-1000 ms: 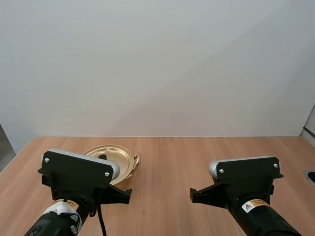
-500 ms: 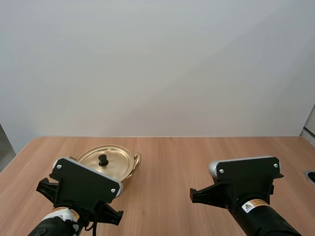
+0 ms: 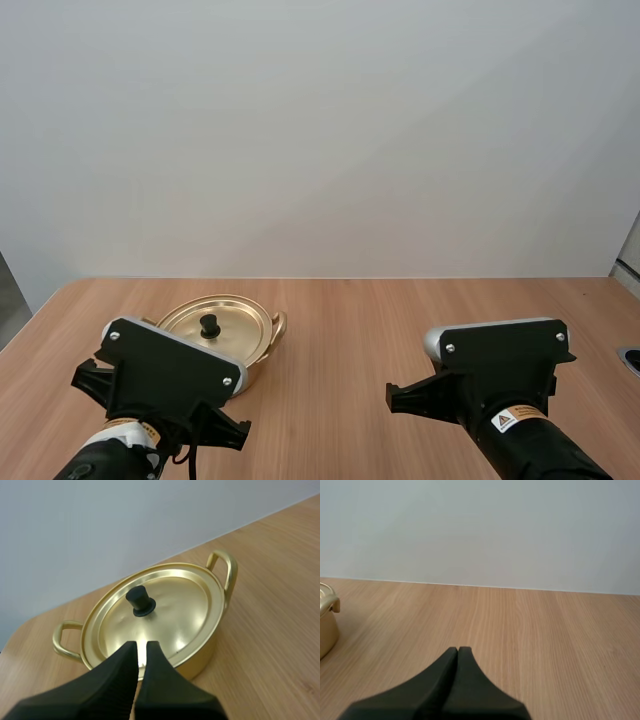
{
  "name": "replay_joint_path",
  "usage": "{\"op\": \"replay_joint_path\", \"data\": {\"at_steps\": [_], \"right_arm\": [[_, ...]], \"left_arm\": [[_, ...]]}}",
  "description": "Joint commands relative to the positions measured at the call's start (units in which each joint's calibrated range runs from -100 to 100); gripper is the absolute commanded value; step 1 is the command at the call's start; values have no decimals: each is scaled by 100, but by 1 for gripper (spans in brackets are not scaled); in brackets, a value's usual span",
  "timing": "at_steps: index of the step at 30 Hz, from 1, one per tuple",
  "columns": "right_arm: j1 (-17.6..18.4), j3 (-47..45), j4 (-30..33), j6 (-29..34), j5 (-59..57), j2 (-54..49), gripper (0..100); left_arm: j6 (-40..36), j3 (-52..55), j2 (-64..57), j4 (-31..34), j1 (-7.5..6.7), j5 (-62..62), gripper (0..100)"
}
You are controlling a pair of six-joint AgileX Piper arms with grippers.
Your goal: Open the pot, put the car inside, and close it
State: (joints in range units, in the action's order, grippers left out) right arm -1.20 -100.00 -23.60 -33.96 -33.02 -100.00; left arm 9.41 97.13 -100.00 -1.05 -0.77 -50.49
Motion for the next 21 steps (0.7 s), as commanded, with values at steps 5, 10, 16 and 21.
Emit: {"op": "replay_joint_path", "data": {"at_steps": [5, 10, 16, 21], "right_arm": [[2, 0, -8, 3, 2, 0, 0], [2, 0, -8, 3, 2, 0, 0], [2, 0, -8, 3, 2, 0, 0], [2, 0, -8, 3, 2, 0, 0]], "left_arm": [[-230, -5, 0, -125, 5, 483, 14], [-1245, -5, 0, -478, 5, 1692, 13], [-1683, 31, 0, -832, 5, 1517, 9], [-1708, 176, 0, -808, 5, 1666, 9]]}}
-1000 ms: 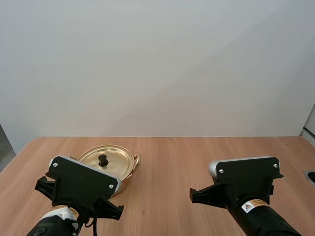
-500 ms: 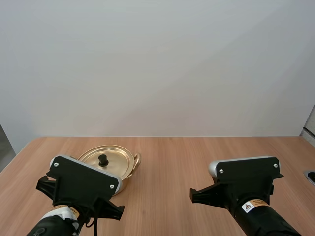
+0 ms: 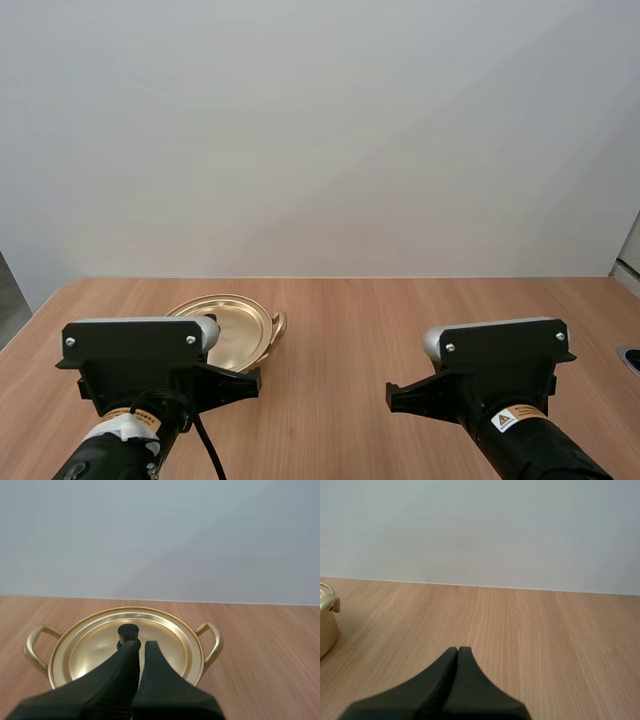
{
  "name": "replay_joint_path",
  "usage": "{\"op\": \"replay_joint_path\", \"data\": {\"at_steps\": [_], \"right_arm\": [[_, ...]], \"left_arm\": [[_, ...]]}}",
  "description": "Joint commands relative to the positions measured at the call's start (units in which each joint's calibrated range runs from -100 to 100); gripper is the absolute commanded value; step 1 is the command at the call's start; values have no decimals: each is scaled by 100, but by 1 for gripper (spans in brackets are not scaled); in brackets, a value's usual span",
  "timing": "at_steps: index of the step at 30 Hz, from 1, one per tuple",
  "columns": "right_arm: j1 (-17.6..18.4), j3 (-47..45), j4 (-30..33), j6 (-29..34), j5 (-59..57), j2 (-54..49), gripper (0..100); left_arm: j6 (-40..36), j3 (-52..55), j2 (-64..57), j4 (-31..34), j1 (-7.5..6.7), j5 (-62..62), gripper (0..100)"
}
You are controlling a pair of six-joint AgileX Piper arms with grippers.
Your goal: Open the pot, put the car inside, and close it
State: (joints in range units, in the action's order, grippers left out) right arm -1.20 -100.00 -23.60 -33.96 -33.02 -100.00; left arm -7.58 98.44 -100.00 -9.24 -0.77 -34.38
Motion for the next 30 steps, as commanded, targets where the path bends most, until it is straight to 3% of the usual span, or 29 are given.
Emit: {"op": "replay_joint_path", "data": {"at_steps": [1, 13, 21, 30], "right_arm": [[2, 0, -8, 3, 2, 0, 0], [2, 0, -8, 3, 2, 0, 0], [2, 0, -8, 3, 2, 0, 0], [2, 0, -8, 3, 2, 0, 0]], "left_arm": [[-17, 103, 0, 22, 5, 79, 9], [-263, 156, 0, 235, 5, 310, 9], [-1031, 156, 0, 677, 5, 310, 9], [-1031, 156, 0, 677, 5, 294, 9]]}}
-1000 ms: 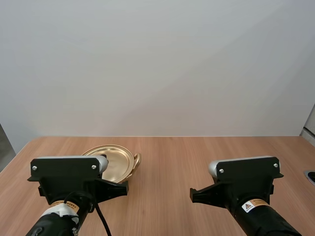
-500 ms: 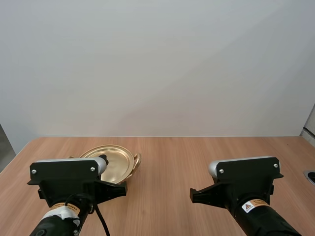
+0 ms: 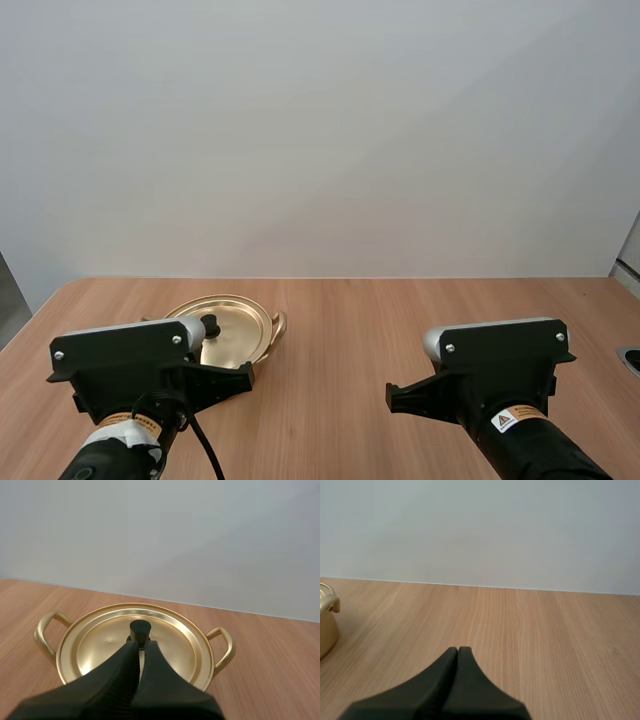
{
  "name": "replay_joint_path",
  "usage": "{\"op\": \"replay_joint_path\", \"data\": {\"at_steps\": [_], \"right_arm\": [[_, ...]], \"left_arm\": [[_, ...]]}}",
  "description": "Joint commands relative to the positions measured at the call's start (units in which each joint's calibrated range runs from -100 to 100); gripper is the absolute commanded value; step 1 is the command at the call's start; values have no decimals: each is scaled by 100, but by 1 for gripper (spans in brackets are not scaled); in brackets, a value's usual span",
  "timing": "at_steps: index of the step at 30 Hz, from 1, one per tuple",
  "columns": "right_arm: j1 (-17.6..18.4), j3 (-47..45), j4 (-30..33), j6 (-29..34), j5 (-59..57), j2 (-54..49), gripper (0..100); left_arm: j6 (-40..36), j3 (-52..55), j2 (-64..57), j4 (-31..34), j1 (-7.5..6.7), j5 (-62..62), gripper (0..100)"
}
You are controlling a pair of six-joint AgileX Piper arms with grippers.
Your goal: Open the pot, put the car inside, and close it
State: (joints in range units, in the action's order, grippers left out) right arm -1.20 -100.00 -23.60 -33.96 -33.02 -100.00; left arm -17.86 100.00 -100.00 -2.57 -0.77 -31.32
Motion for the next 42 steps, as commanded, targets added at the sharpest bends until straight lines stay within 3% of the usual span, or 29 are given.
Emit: {"op": "replay_joint_path", "data": {"at_steps": [1, 20, 27, 31, 42], "right_arm": [[2, 0, -8, 3, 2, 0, 0], [2, 0, 17, 3, 2, 0, 0], [300, 0, 1370, 50, 138, 0, 0], [504, 0, 2032, 564, 135, 0, 0], [523, 0, 2059, 1609, 241, 0, 0]], "left_arm": [[-3, 0, 0, 10, 5, -13, 9], [-3, 0, 0, 10, 5, -13, 9], [-3, 0, 0, 10, 5, -13, 9], [-3, 0, 0, 10, 5, -13, 9], [-3, 0, 0, 10, 5, -13, 9]]}}
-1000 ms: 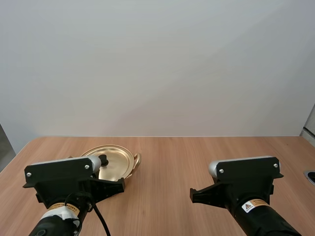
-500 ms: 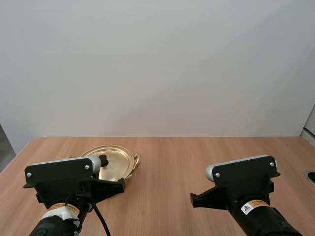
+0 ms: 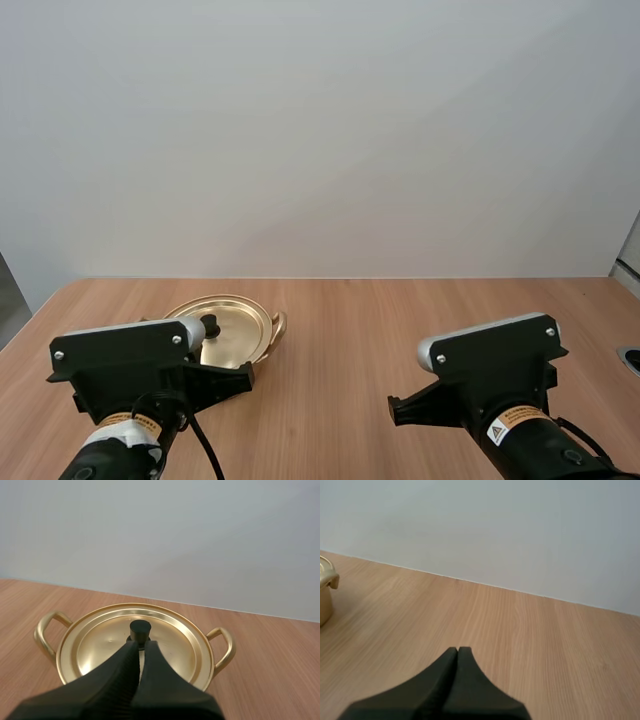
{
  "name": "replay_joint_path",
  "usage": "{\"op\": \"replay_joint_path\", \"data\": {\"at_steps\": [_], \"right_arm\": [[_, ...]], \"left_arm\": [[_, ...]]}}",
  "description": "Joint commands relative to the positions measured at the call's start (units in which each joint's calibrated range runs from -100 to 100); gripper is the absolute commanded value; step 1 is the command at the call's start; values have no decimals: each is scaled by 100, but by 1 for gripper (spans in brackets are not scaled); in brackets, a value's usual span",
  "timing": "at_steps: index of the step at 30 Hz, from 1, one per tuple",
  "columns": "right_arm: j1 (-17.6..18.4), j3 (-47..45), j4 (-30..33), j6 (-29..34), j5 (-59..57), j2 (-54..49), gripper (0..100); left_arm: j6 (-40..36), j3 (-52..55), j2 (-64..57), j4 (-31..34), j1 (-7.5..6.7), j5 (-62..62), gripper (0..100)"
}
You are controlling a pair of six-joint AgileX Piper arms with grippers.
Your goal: Open the pot, put the car inside, and close it
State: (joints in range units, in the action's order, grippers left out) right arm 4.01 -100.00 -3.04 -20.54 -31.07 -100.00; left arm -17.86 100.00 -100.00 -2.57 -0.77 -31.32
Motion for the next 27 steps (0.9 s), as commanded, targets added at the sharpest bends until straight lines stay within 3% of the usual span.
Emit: {"op": "replay_joint_path", "data": {"at_steps": [1, 7, 11, 27], "right_arm": [[2, 0, 17, 370, 66, 0, 0], [2, 0, 620, 1101, 206, 0, 0], [-66, 0, 622, 1517, 206, 0, 0], [-332, 0, 501, 1572, 206, 0, 0]], "left_arm": [[-3, 0, 0, 10, 5, -13, 9], [-3, 0, 0, 10, 5, -13, 9], [-3, 0, 0, 10, 5, -13, 9], [-3, 0, 0, 10, 5, -13, 9]]}}
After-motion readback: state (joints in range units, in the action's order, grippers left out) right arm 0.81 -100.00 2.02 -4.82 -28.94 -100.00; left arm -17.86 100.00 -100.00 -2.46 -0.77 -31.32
